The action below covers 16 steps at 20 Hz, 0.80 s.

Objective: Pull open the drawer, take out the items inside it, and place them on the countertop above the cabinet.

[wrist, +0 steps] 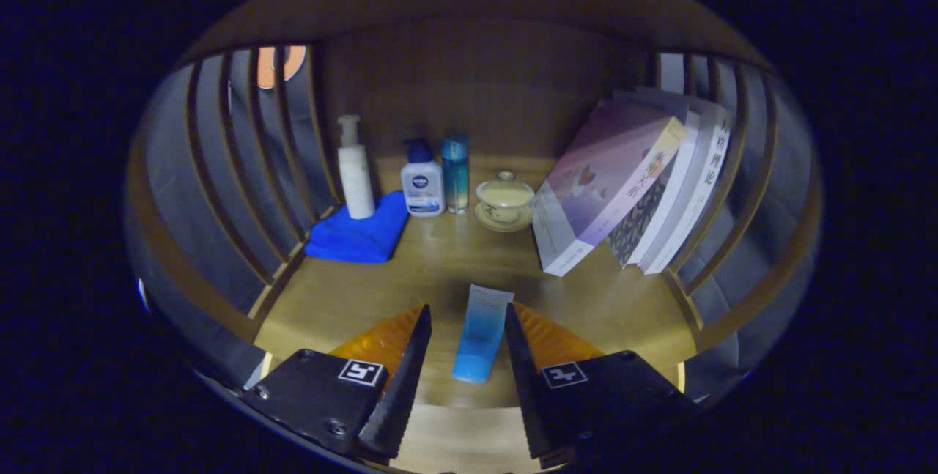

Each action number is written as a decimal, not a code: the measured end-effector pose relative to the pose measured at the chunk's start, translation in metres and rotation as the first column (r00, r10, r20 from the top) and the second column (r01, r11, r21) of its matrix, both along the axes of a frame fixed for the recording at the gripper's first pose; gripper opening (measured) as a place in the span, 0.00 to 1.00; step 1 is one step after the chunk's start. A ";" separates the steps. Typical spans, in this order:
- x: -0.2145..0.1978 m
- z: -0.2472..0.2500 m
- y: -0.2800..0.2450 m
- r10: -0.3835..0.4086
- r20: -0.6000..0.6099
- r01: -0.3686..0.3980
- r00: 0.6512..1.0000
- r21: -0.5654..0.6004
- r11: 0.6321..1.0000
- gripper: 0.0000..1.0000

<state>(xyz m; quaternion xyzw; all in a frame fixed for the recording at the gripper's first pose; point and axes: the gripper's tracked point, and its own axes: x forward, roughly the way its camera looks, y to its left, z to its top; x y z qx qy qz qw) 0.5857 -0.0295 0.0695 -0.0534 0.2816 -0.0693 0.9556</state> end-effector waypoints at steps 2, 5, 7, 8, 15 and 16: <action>-0.026 0.011 0.013 0.032 0.037 -0.031 0.999 -0.008 0.999 0.65; -0.071 0.027 0.031 0.077 0.110 -0.078 0.991 0.004 0.997 0.77; -0.102 0.037 0.038 0.091 0.166 -0.095 0.982 0.015 0.995 0.79; -0.115 0.040 0.042 0.097 0.191 -0.104 0.977 0.025 0.994 0.79; -0.202 0.025 0.040 0.045 0.414 -0.082 0.909 0.074 0.994 0.81; -0.213 0.019 0.039 0.047 0.431 -0.082 0.901 0.062 0.995 0.82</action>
